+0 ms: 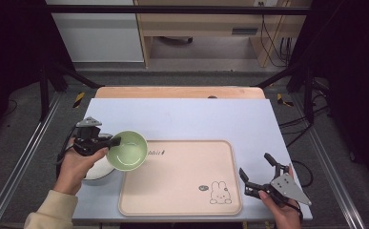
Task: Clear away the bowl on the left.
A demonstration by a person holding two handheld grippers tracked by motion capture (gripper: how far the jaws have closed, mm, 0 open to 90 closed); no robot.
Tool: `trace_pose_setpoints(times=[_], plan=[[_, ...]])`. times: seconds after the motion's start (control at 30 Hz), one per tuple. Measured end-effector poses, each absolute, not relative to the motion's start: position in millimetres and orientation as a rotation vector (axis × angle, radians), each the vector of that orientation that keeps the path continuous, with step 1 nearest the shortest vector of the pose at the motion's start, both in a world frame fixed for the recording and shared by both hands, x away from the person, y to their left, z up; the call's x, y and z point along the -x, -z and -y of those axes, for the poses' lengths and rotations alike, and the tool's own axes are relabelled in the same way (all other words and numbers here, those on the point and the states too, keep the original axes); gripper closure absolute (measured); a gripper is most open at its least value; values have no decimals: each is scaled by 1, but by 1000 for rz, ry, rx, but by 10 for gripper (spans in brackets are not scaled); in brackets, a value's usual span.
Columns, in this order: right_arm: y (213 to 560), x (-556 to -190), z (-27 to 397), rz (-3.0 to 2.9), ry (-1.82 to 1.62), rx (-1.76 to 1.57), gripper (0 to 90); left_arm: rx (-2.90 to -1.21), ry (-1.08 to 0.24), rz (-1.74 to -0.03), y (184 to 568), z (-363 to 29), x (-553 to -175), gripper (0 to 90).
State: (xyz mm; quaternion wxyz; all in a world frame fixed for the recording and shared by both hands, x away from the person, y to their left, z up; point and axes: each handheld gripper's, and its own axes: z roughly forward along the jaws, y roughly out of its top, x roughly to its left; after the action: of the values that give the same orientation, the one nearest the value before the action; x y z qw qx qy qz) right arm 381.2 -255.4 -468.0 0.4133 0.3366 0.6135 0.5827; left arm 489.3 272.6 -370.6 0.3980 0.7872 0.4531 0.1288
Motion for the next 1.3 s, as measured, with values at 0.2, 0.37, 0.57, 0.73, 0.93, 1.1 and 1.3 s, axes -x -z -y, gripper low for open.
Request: trace_pose_setpoints(times=[0.2,0.37,0.57,0.73,0.93,1.1,1.3], plan=[[468,-382,256,-1536,-1471,-850,33,-2004,-306,-1123,372,-259,-491,817],[467,-381,257,-1539,-1470,-853,34,-2012,-292,-1107,373,-249,-491,817],[467,-381,257,-1527,-1480,-852,34,-2010,-279,-1095,375,-239,-491,817],[467,-381,258,-1519,-1488,-858,30,-2012,-265,-1087,377,-233,-490,818],[467,-381,259,-1514,-1491,-857,31,-2028,-249,-1072,379,-224,-489,817],[466,-381,259,-1512,-1495,-856,34,-2041,-240,-1055,381,-216,-489,817],[466,-381,259,-1533,-1505,-855,47,-2049,-227,-1048,384,-210,-489,816]])
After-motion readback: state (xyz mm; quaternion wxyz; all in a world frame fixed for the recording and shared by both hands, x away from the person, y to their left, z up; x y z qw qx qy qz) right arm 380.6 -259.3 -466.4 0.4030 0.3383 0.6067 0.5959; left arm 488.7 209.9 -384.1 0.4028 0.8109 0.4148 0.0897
